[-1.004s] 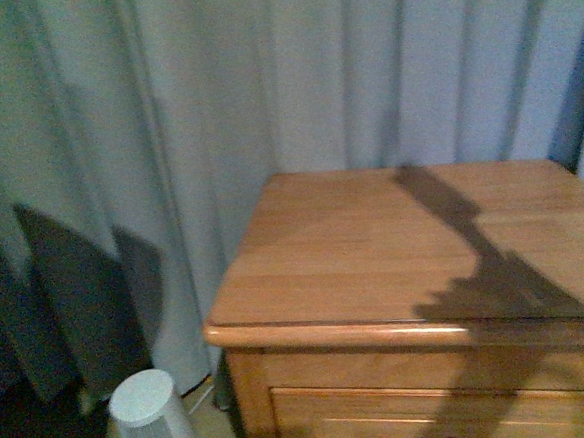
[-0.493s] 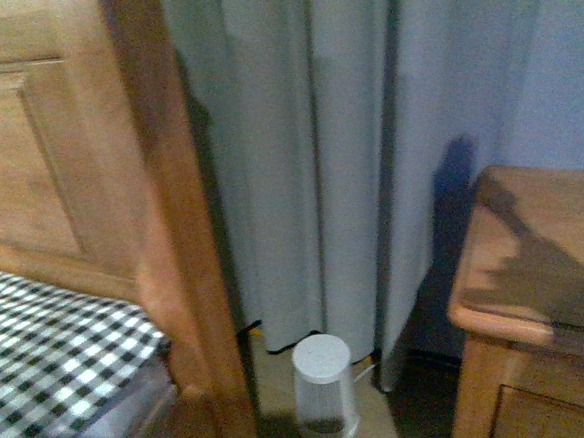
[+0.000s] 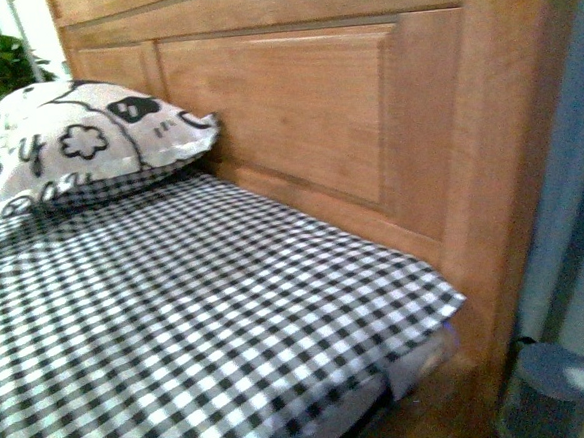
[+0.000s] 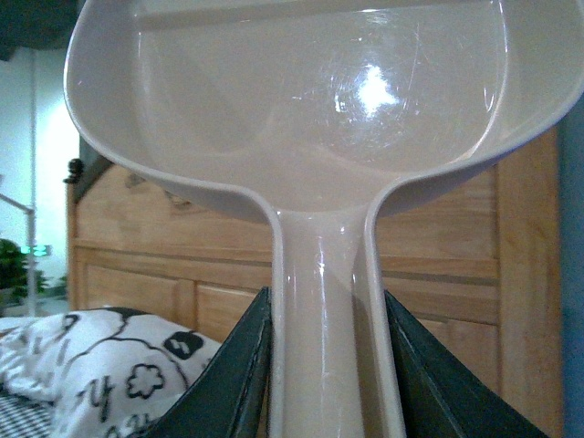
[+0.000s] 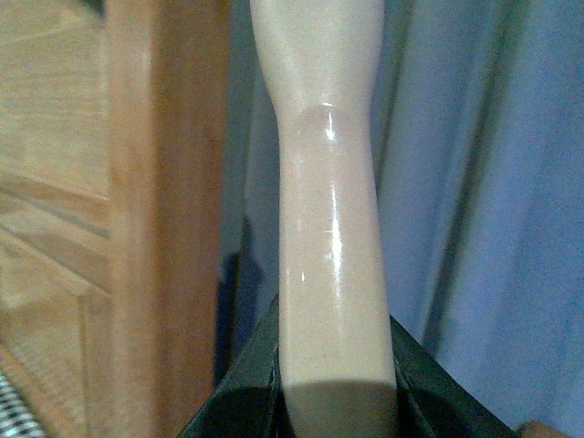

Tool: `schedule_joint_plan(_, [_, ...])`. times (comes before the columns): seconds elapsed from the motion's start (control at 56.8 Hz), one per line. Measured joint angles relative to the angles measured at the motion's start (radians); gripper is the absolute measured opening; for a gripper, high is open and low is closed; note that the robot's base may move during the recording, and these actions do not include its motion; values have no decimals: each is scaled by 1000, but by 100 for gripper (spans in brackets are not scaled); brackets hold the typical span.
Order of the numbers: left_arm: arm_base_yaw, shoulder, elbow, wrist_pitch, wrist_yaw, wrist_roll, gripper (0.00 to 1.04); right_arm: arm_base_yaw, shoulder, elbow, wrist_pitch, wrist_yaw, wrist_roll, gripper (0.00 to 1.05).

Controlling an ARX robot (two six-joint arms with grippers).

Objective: Clean up trash

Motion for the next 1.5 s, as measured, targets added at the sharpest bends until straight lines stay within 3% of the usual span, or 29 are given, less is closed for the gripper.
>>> schedule_joint_plan(0.969, [2,-3,0,1,-7,-3,29,3,5,1,0,-9,-3,20])
schedule_joint_plan(0.987, [0,-2,2,-10,-8,-8,29,2,3,1,0,-4,-3,20])
schedule_joint_plan(1.057, [7,1,100,-293,-30,-60,29,0,0,1,0,6,-3,20])
schedule_joint_plan(1.128, [95,34,227,-627,37,-87,29,0,-1,1,0,6,-3,20])
schedule_joint_plan(1.216, [213,98,278,-835,174,-79,29,0,-1,1,0,1,-3,20])
schedule_joint_plan(1.339, [303,229,287,-868,334,-2,29,0,-1,1,0,-4,-3,20])
schedule_joint_plan(1.498, [370,362,293,-932,536,249,29,0,-1,1,0,1,-3,20])
